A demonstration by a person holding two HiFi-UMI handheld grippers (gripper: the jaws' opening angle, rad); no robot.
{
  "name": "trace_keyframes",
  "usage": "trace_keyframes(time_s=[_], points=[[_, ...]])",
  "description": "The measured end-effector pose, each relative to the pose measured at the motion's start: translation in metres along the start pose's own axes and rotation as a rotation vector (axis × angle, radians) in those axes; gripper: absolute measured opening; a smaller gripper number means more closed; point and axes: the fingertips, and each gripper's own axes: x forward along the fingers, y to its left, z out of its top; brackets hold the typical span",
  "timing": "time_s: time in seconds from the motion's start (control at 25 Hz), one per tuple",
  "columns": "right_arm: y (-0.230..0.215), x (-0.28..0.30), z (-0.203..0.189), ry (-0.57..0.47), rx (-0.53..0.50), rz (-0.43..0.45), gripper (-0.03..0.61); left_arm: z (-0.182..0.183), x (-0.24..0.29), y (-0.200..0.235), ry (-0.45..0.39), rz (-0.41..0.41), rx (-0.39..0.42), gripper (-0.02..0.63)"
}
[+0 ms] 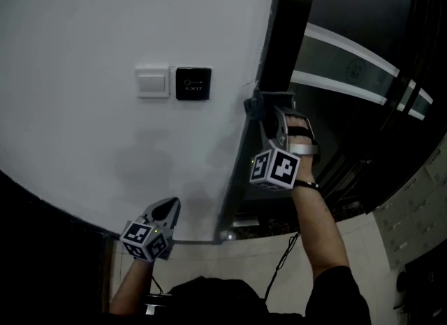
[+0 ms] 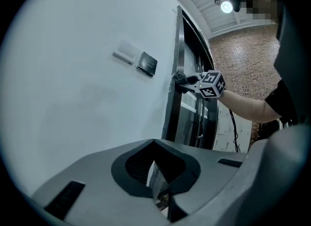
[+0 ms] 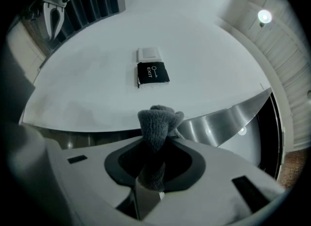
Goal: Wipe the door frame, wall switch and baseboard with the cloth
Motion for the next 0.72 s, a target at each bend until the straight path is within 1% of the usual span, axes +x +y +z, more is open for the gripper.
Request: trace_keyframes(time_s=[0.36,0.48,0.6,0.72], points=[[0.044,-0.006,-0.005,-0.002,0.005,0.057,0.094,-0.012,-0.005,0.002,0.027,0.012,-0.010,-0.011],[0.057,-0.007,-0.007,-0.001,0.002,0.074,0.094,-0.013,-0.005,0.000,0.022,0.007,-0.021,-0.011],[0.066,-0.008,-0.008,-0.006,0.006,0.074,0.094,-0.013,-0.006,0.001,0.025,0.015,-0.011,-0.011],[0.078,-0.010,-0.009,-0.004,0.013,0.098,0.094,-0.014,-0.007,-0.001,0.032,0.016,-0.009,-0.011]])
